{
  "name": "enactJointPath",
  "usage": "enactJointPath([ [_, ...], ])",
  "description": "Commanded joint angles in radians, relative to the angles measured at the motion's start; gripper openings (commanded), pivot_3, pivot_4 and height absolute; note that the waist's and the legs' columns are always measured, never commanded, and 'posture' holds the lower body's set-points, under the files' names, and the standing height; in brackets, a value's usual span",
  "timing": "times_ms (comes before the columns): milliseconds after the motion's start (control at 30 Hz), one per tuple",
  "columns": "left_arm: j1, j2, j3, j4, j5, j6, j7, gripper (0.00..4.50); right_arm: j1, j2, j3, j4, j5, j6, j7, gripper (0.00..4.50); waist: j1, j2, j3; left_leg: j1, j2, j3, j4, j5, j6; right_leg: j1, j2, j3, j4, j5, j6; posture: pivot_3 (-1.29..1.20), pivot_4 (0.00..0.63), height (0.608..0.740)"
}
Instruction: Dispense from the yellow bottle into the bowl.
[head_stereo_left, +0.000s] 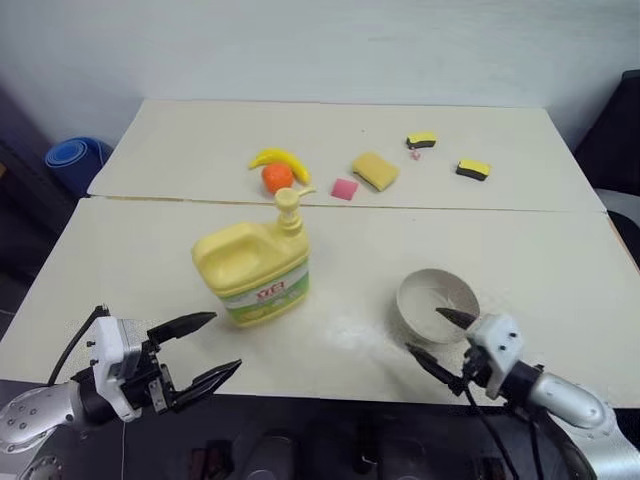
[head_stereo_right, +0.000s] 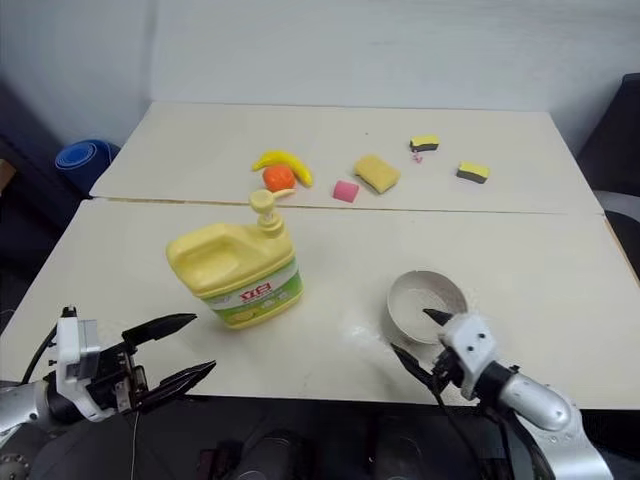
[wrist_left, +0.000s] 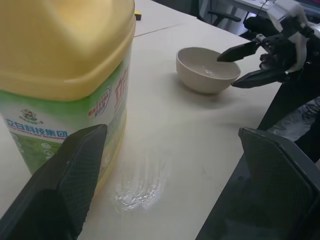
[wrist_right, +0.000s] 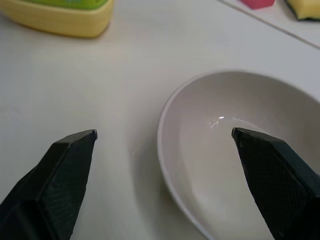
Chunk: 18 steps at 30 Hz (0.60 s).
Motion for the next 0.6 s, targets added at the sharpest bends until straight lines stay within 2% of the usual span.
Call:
enactJointPath([
  [33, -0.005, -0.009, -0.002, -0.009, 0.034, -0.027, -0.02, 4.46, -0.065, 0.026, 0.064, 0.071, -0.079, -0.003, -0.039, 4.5, -0.003, -0.001, 0.0, 0.0, 0.0, 0.0, 0.0, 0.0, 0.0, 0.0, 0.0, 0.0, -0.001, 0.0, 0.0, 0.0, 0.15, 0.74],
  [67, -0.007, -0.014, -0.005, -0.008, 0.038, -0.027, -0.021, 4.46, -0.083, 0.033, 0.079, 0.094, -0.093, -0.005, -0.044, 4.5, -0.003, -0.001, 0.0, 0.0, 0.0, 0.001, 0.0, 0.0, 0.0, 0.001, 0.001, 0.001, -0.002, 0.001, 0.001, 0.0, 0.15, 0.74],
  [167, -0.013, -0.024, -0.002, -0.011, 0.038, -0.02, -0.018, 4.5, -0.135, 0.055, 0.115, 0.158, -0.125, -0.033, -0.045, 3.86, -0.004, -0.001, 0.0, 0.0, 0.0, 0.002, 0.0, 0.0, 0.001, 0.0, 0.001, 0.001, -0.002, 0.001, 0.001, 0.0, 0.15, 0.74],
  [333, 0.027, -0.01, 0.035, -0.032, 0.003, 0.011, -0.049, 4.5, -0.18, 0.062, 0.169, 0.188, -0.152, -0.059, -0.014, 2.51, -0.004, -0.001, 0.0, 0.001, 0.002, 0.002, 0.001, 0.0, -0.001, 0.001, 0.004, 0.001, -0.002, 0.001, 0.001, 0.0, 0.15, 0.74],
  [433, 0.045, -0.003, 0.078, -0.054, -0.046, 0.043, -0.059, 4.5, -0.196, 0.056, 0.179, 0.187, -0.162, -0.075, -0.004, 1.38, -0.003, -0.001, 0.0, 0.0, 0.007, 0.002, 0.001, -0.002, -0.003, 0.001, 0.009, 0.002, -0.002, 0.0, 0.001, 0.0, 0.15, 0.74],
  [467, 0.05, 0.003, 0.111, -0.065, -0.089, 0.067, -0.055, 4.5, -0.204, 0.05, 0.176, 0.181, -0.165, -0.085, 0.001, 1.07, -0.004, -0.001, 0.0, 0.0, 0.007, 0.003, 0.001, -0.002, -0.004, 0.001, 0.009, 0.001, -0.002, 0.0, 0.0, 0.0, 0.15, 0.74],
  [500, 0.066, 0.02, 0.163, -0.082, -0.156, 0.103, -0.063, 4.5, -0.216, 0.034, 0.174, 0.173, -0.168, -0.098, 0.018, 0.54, -0.004, -0.001, 0.0, 0.001, 0.008, 0.002, 0.001, -0.002, -0.004, 0.0, 0.01, 0.001, -0.002, 0.0, -0.001, 0.0, 0.15, 0.74],
  [567, 0.068, 0.061, 0.286, -0.112, -0.393, 0.188, -0.011, 4.12, -0.254, -0.002, 0.163, 0.169, -0.184, -0.147, 0.048, 0.06, -0.006, -0.004, 0.0, 0.001, 0.008, 0.003, 0.002, -0.002, -0.005, 0.001, 0.01, 0.002, -0.002, -0.001, -0.001, 0.0, 0.15, 0.74],
  [600, 0.061, 0.087, 0.336, -0.122, -0.507, 0.224, 0.023, 3.95, -0.271, -0.016, 0.157, 0.171, -0.185, -0.161, 0.062, 0.0, -0.006, -0.006, 0.0, 0.002, 0.009, 0.003, 0.002, -0.002, -0.006, 0.001, 0.01, 0.003, -0.001, -0.001, -0.001, 0.0, 0.15, 0.74],
])
